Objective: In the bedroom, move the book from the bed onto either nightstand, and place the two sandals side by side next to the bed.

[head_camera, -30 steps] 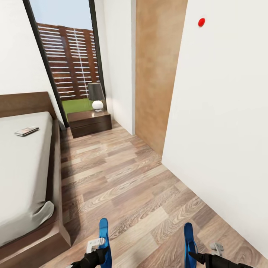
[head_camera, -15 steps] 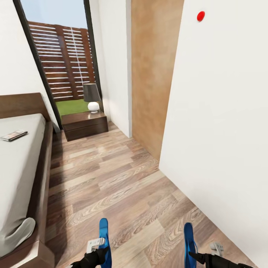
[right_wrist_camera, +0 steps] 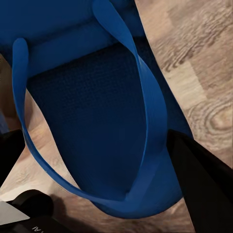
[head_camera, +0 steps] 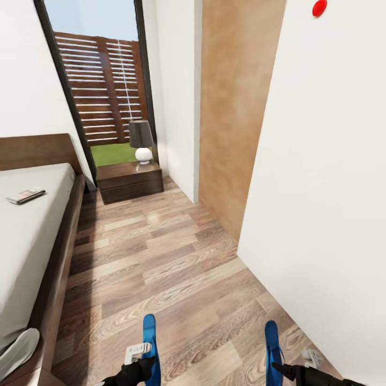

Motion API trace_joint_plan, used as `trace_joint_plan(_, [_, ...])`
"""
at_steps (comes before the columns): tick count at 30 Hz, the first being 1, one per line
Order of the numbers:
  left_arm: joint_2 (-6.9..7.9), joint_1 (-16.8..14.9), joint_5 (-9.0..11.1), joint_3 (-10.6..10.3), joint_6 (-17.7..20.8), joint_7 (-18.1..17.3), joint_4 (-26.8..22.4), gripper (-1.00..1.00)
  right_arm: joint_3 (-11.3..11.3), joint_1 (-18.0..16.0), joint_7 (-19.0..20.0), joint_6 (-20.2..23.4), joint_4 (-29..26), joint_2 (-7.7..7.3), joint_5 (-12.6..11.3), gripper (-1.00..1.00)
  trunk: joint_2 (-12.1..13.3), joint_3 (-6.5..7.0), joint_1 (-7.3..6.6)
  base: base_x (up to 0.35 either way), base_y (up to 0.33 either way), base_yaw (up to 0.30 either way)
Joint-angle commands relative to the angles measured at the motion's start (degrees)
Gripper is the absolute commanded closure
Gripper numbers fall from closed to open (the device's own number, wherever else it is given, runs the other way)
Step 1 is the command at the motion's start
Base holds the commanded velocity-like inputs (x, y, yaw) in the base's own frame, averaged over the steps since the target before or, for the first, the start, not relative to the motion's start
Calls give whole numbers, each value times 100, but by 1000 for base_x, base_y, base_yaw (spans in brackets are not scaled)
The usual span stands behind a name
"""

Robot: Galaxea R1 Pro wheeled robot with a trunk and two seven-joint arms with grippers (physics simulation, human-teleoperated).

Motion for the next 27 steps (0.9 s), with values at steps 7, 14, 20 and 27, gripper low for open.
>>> trace_joint_plan(7, [3, -6, 48, -45, -29, -5, 8, 100, -60, -1, 23, 18, -4, -1, 42, 100, -2, -5, 2, 301, -70, 216])
trace_joint_plan(14, [3, -6, 50, -46, -29, -3, 8, 100, -53, -1, 18, 18, 1, 6, 51, 100, -2, -5, 2, 306, -4, 22])
trace_joint_plan(20, [3, -6, 53, -46, -29, -3, 8, 100, -51, -1, 22, 18, 7, 8, 61, 100, -2, -5, 2, 307, 0, 1])
trace_joint_plan(27, [3, -6, 54, -45, -29, -4, 8, 100, -51, -1, 54, 20, 8, 8, 68, 100, -2, -5, 2, 307, 0, 0])
